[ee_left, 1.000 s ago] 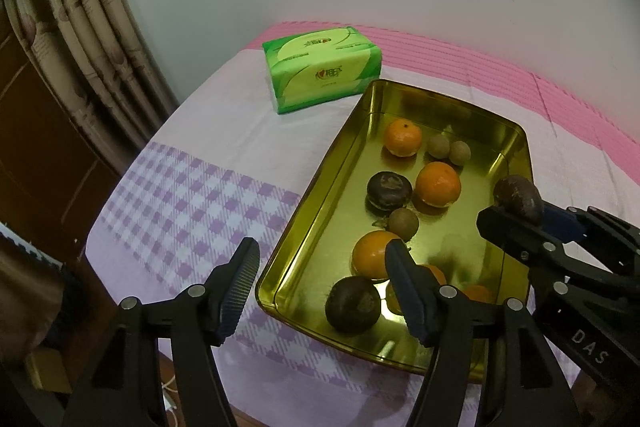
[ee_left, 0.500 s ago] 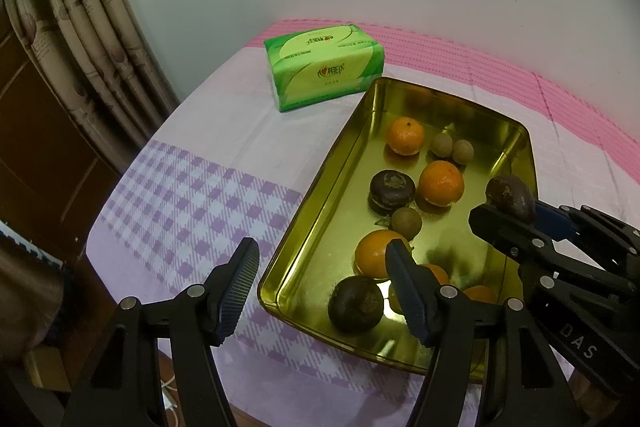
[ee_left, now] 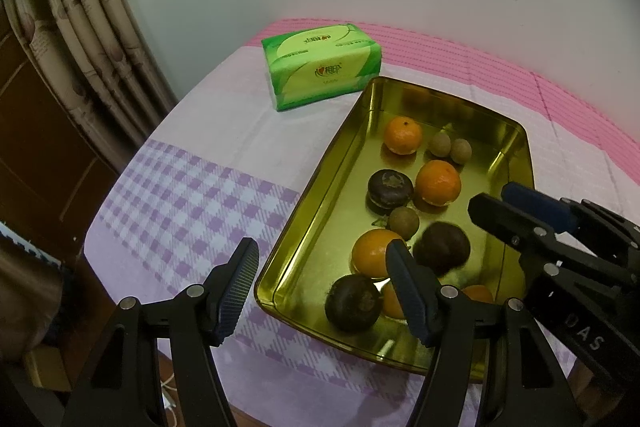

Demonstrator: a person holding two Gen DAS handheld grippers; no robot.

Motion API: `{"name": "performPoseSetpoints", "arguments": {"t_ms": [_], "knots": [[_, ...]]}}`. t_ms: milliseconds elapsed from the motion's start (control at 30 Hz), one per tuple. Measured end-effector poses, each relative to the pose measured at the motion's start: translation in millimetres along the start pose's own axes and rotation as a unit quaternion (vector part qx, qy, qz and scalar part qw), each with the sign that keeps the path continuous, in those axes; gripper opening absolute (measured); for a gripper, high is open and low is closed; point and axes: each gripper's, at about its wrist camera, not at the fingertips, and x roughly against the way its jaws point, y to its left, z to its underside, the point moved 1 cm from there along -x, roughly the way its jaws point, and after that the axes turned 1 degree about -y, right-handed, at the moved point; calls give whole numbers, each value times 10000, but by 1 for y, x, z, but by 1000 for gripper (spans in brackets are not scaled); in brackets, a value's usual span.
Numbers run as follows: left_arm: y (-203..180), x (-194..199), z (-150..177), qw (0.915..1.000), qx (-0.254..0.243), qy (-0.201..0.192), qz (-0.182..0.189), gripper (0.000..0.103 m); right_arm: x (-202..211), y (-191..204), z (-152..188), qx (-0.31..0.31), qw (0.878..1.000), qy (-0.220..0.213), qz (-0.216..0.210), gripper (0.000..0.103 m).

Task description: Organize fruits

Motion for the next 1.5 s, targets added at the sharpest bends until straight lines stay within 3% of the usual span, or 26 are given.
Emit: {"name": "performPoseSetpoints", "arguments": {"t_ms": [200, 400, 700, 833, 1133, 1267, 1500], "knots": [[-2, 3, -1, 10000, 2, -69, 26, 67, 19, 5, -1, 35, 9994, -302, 139, 36], [-2, 12, -2, 9997, 66, -215, 34, 67, 57, 10, 2, 188, 9952, -839, 472, 47], [-6, 55, -6, 9963, 117, -855, 29, 67, 117, 21, 8, 366, 9842, -1534, 805, 63], [-9, 92, -6, 9912, 134, -1315, 96, 69, 146, 25, 9, 374, 9793, -1808, 828, 68], [-14, 166, 2, 9733, 9, -2296, -76, 93, 208, 42, 15, 506, 9631, -2454, 979, 80], [-11, 189, 10, 9640, 15, -2657, -86, 99, 225, 48, 21, 526, 9546, -2687, 1172, 92], [6, 216, 15, 9581, 276, -2847, 182, 103, 241, 59, 27, 579, 9464, -2866, 1371, 96]]}}
